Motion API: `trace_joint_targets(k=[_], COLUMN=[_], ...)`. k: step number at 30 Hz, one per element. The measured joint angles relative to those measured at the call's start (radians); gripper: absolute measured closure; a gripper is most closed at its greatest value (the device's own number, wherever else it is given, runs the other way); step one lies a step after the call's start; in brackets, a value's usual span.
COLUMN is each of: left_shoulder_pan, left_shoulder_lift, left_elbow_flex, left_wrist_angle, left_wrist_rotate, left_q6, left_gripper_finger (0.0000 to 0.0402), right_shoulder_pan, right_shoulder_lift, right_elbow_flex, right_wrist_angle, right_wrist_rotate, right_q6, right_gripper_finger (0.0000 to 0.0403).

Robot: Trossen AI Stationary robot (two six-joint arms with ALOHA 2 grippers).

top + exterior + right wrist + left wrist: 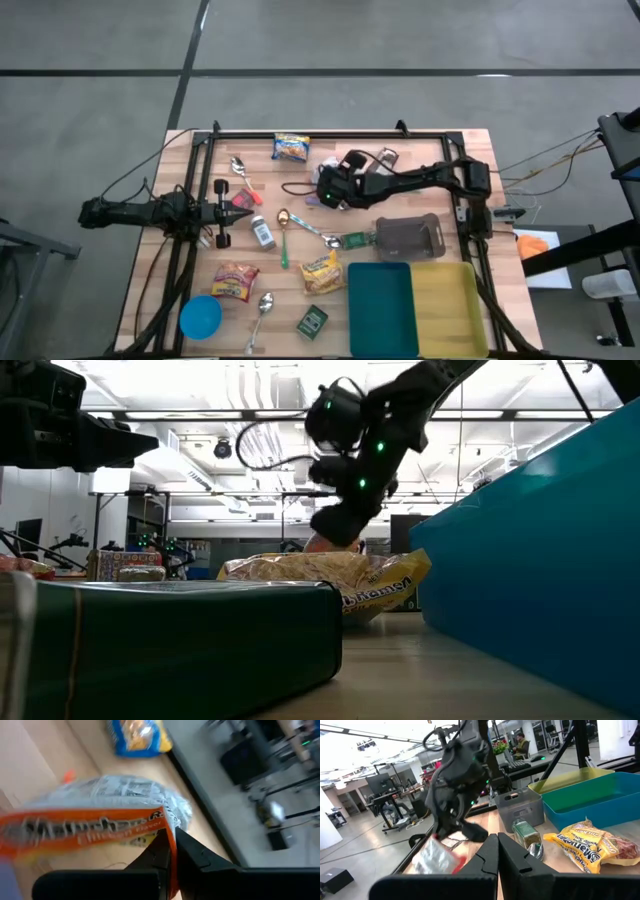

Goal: Pick & Place Food Item
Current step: Put the orange noodle pack into the yellow bin

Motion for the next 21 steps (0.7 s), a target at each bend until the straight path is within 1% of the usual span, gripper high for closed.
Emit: trace_joint_targets(k=[5,10,16,21], left_shoulder_pan=[0.0,0.0,0.0,0.0], left_shoulder_lift=[0.0,0.0,0.0,0.0], left_elbow_flex=[0.0,0.0,0.0,0.0], left_wrist_angle=[0.0,0.0,0.0,0.0], left_wrist_rotate=[0.0,0.0,0.0,0.0], left_q6=[0.0,0.0,0.0,0.0], left_gripper_finger=[0.0402,0.0402,0.0402,0.0402], right_shoulder_pan=[0.065,0.116,0.177,0.246], right_shoulder_lift=[-0.063,-0.132,-0.277,-0.432], right_elbow_flex=[-0.022,-0.059,-0.142,-0.221], right_wrist_angle=[0.0,-0.002,-0.001,-0.006], right_wrist_rotate=[0.127,0.182,0.179,0.101], right_q6=[-0.009,-0.011,-0.002,0.007], right_gripper_finger=[0.0391,0.0391,0.0392,0.0392])
